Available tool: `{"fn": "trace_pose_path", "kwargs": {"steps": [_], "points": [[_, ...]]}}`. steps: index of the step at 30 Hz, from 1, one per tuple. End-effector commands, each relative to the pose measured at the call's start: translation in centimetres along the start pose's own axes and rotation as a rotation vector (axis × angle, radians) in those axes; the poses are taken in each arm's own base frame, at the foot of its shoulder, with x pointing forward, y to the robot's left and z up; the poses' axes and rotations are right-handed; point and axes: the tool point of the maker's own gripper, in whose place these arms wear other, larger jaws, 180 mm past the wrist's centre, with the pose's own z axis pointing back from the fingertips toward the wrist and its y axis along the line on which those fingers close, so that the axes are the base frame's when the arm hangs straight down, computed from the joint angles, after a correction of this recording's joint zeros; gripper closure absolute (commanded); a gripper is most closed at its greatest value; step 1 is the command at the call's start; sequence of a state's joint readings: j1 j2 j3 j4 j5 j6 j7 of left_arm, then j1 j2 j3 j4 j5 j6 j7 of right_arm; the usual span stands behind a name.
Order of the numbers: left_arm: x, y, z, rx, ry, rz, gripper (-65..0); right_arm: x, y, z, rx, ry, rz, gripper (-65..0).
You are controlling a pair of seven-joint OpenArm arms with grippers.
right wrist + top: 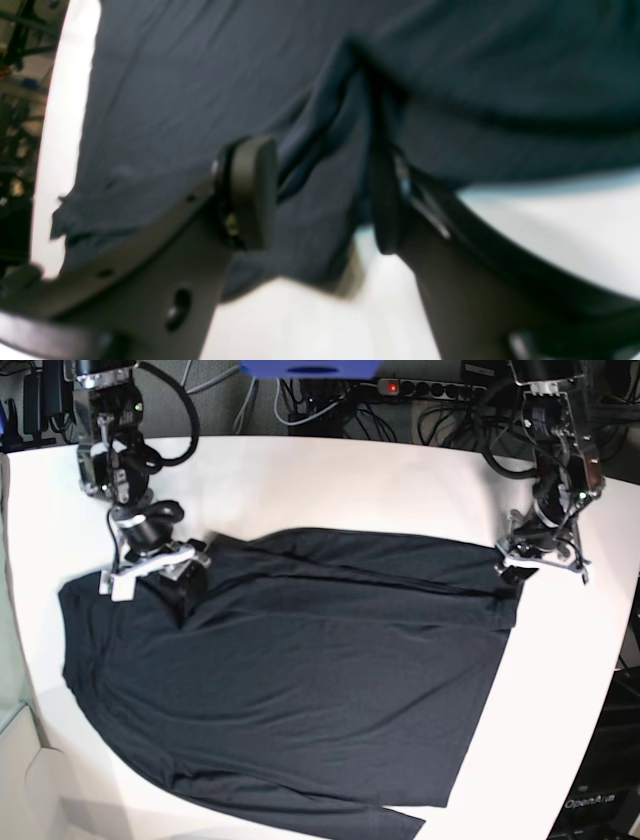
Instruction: Fold the T-shirt properly
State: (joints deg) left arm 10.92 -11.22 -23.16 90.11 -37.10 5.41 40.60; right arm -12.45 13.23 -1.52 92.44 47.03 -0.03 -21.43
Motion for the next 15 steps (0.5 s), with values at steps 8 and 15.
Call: {"fn": "trace_pose_path", "kwargs": {"steps": [8, 15], "points": [[1.3, 0.2, 0.4, 0.001, -0.038, -0.031, -27.7, -1.9, -1.2, 2.2, -0.046, -0.021, -0.088, -31.7], [-0.4, 2.6, -0.8, 0.055, 0.026, -0.014, -27.7, -3.5, -1.0, 2.5, -0.051, 0.004, -0.118, -31.7]]}}
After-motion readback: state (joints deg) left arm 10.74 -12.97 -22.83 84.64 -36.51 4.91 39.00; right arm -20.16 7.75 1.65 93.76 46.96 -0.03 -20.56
